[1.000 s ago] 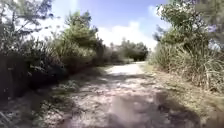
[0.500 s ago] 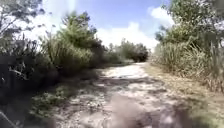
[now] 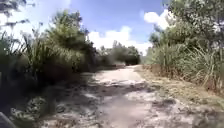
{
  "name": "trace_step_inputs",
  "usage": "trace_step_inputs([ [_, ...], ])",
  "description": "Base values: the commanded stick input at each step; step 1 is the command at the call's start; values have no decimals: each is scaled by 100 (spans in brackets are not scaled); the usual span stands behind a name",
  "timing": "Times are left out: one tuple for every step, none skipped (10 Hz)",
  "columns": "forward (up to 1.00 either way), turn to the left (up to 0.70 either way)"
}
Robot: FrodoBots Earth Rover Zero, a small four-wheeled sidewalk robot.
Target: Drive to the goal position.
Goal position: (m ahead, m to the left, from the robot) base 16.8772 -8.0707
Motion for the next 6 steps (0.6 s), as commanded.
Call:
trace_step_inputs([
  [85,0],
  [85,0],
  [85,0],
  [85,0],
  [85,0],
  [85,0],
])
